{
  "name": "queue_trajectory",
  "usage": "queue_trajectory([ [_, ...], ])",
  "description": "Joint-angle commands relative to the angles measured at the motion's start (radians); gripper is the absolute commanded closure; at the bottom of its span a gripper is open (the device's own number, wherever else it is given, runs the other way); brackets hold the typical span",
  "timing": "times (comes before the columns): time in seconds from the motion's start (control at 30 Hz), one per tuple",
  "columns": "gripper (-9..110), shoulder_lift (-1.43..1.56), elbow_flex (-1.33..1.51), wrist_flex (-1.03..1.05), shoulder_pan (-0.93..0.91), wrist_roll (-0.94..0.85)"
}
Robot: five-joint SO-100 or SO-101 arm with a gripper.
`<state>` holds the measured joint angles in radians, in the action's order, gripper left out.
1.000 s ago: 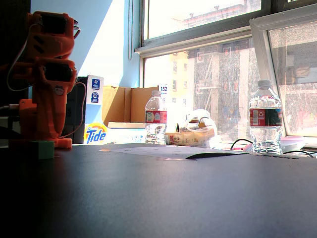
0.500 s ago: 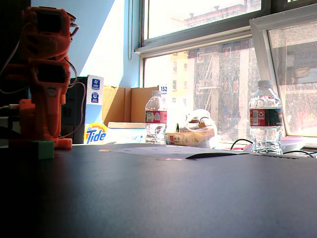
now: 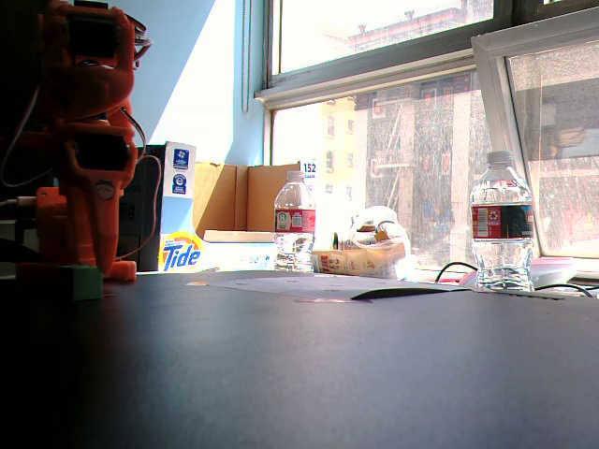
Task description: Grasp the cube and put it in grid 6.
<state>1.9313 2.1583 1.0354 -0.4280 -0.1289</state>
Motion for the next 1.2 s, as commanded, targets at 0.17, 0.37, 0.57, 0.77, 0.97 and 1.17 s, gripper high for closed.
queue_trajectory([
  [0.17, 73, -0.043, -0.127, 0.077, -0.06, -0.078],
  [0.37, 74, -0.086, -0.161, 0.092, -0.098, -0.123],
  [0.57, 78, -0.11, -0.161, 0.075, -0.1, -0.127],
  [0.77, 80, -0.115, -0.161, 0.071, -0.1, -0.129],
  [0.97, 92, -0.115, -0.161, 0.067, -0.098, -0.144],
  [1.17, 101, -0.117, -0.161, 0.063, -0.097, -0.152],
])
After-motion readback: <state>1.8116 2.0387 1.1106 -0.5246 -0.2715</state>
